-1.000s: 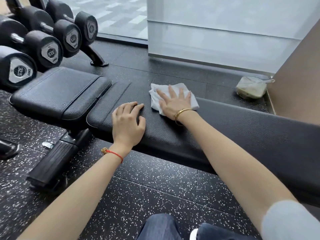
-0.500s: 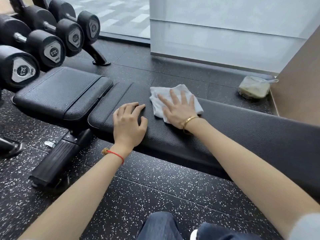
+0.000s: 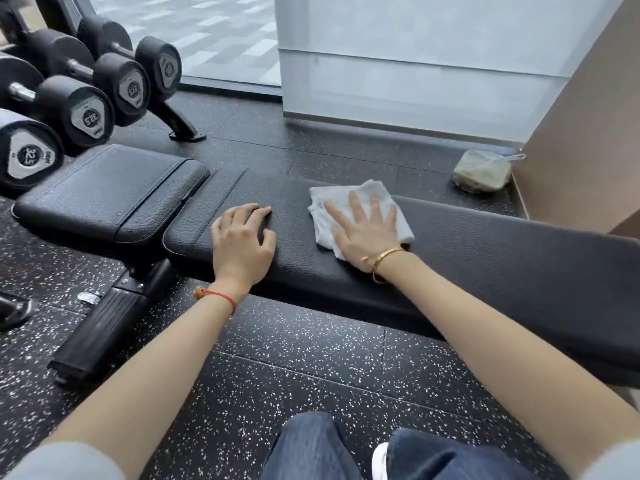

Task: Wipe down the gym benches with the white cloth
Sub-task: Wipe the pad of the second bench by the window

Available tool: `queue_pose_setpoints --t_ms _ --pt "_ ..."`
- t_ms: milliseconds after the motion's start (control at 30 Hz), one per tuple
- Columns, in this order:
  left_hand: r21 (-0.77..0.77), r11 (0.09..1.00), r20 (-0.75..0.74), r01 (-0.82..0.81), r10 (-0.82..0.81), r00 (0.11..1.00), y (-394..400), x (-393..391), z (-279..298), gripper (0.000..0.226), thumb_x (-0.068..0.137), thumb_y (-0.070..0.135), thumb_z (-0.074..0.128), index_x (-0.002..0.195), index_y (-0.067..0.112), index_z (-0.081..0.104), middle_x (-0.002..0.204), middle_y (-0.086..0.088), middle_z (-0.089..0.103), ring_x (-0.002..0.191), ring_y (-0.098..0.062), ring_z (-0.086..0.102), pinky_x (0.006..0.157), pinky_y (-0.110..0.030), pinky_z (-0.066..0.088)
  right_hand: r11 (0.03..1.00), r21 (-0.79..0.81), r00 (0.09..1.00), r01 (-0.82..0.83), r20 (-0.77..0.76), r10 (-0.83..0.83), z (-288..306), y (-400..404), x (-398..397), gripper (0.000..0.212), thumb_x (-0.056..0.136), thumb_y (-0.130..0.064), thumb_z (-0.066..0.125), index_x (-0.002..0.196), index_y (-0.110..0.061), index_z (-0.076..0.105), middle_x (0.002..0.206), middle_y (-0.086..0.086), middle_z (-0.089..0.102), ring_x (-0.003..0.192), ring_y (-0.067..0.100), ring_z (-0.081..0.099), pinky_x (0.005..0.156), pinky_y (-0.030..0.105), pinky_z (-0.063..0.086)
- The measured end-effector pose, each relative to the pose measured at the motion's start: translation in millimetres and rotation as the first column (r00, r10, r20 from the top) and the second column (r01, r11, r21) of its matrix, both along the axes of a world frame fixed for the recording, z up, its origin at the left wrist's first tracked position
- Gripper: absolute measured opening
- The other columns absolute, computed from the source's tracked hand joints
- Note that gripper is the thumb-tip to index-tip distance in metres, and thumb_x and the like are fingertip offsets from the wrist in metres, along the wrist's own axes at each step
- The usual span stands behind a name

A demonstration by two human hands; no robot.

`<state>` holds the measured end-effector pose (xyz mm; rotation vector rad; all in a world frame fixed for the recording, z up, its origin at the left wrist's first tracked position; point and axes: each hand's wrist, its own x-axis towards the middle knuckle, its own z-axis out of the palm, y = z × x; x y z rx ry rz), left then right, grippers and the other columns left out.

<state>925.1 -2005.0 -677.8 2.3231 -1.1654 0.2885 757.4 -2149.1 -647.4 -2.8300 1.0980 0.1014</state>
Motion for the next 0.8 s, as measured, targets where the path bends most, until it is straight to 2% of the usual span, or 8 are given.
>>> queue_pose_setpoints --t_ms 167,233,400,467,600,667,733,800 --pt "0.026 1.0 0.004 0.012 -0.012 1.0 2.2 -2.2 2.2 0.049 0.086 0.033 0.04 0.129 0.02 0.061 0.135 -0.004 0.057 0.129 -0.025 0.044 0.111 -0.044 0.028 0.976 -0.001 0.974 -0.22 0.057 0.219 -8.6 36.6 -71.7 0.05 0.099 -0.052 0.006 0.144 -0.06 -0.013 0.162 -0.002 -0.016 0.147 0.032 -0.022 0.115 0.06 -0.016" --pt "0.039 0.999 0.008 0.024 -0.025 1.0 2.0 -3.6 2.7 0.05 0.088 0.032 0.039 0.13 0.018 0.06 0.136 -0.005 0.056 0.13 -0.026 0.044 0.112 -0.044 0.027 0.987 0.0 0.984 -0.159 0.081 0.159 -9.2 26.0 -107.7 0.048 0.099 -0.053 0.006 0.142 -0.063 -0.012 0.163 -0.004 -0.015 0.148 0.029 -0.021 0.116 0.056 -0.015" --pt "0.06 0.998 -0.088 0.023 -0.018 0.996 -1.1 -13.6 8.9 0.042 0.093 0.016 0.048 0.134 0.013 0.057 0.144 -0.011 0.049 0.137 -0.028 0.037 0.118 -0.049 0.019 0.974 0.033 0.975 0.223 0.004 -0.223 1.7 -20.6 -125.0 0.051 0.102 -0.045 0.018 0.149 -0.056 0.001 0.164 0.0 -0.009 0.149 0.033 -0.011 0.116 0.06 -0.007" --pt "0.014 0.999 -0.133 0.05 -0.048 0.99 -5.3 -30.9 15.0 0.044 0.09 0.011 0.048 0.133 0.013 0.057 0.145 -0.011 0.047 0.139 -0.026 0.035 0.12 -0.05 0.016 0.975 0.015 0.975 0.222 -0.004 -0.222 2.0 -9.6 -106.0 0.052 0.102 -0.045 0.018 0.15 -0.053 -0.001 0.164 0.001 -0.009 0.149 0.037 -0.011 0.114 0.064 -0.007" --pt "-0.019 0.986 -0.142 0.168 -0.169 0.975 -26.7 -82.9 22.6 0.046 0.089 0.011 0.048 0.135 0.014 0.054 0.147 -0.008 0.046 0.141 -0.024 0.034 0.12 -0.052 0.015 0.999 -0.024 0.998 -0.028 0.053 0.029 -9.1 38.0 -106.7 0.05 0.101 -0.051 0.011 0.146 -0.057 -0.009 0.163 -0.002 -0.015 0.148 0.035 -0.017 0.114 0.063 -0.011" --pt "-0.026 0.979 -0.159 0.2 -0.202 0.966 -37.1 -105.2 22.7 0.047 0.091 0.013 0.047 0.138 0.015 0.052 0.148 -0.006 0.045 0.142 -0.022 0.032 0.121 -0.052 0.013 0.996 -0.023 0.993 -0.083 0.079 0.084 -12.5 42.8 -131.4 0.049 0.101 -0.053 0.01 0.143 -0.061 -0.013 0.162 -0.005 -0.017 0.148 0.03 -0.02 0.116 0.06 -0.012" --pt "-0.008 0.975 -0.151 0.22 -0.219 0.964 -44.3 -121.5 18.7 0.047 0.093 0.016 0.046 0.14 0.017 0.049 0.149 -0.004 0.044 0.143 -0.021 0.031 0.121 -0.052 0.012 1.0 -0.016 0.996 -0.01 0.085 0.012 -12.7 25.4 -155.9 0.048 0.101 -0.052 0.01 0.142 -0.064 -0.011 0.163 -0.006 -0.015 0.149 0.028 -0.017 0.117 0.056 -0.012" --pt "0.03 0.973 -0.151 0.229 -0.222 0.963 -48.7 -131.0 13.2 0.047 0.094 0.019 0.044 0.142 0.019 0.047 0.15 -0.003 0.042 0.144 -0.02 0.028 0.121 -0.053 0.01 0.987 -0.009 0.985 0.163 0.061 -0.162 -11.1 -9.7 -171.9 0.048 0.101 -0.051 0.012 0.144 -0.062 -0.005 0.164 -0.005 -0.01 0.15 0.029 -0.011 0.117 0.056 -0.009"
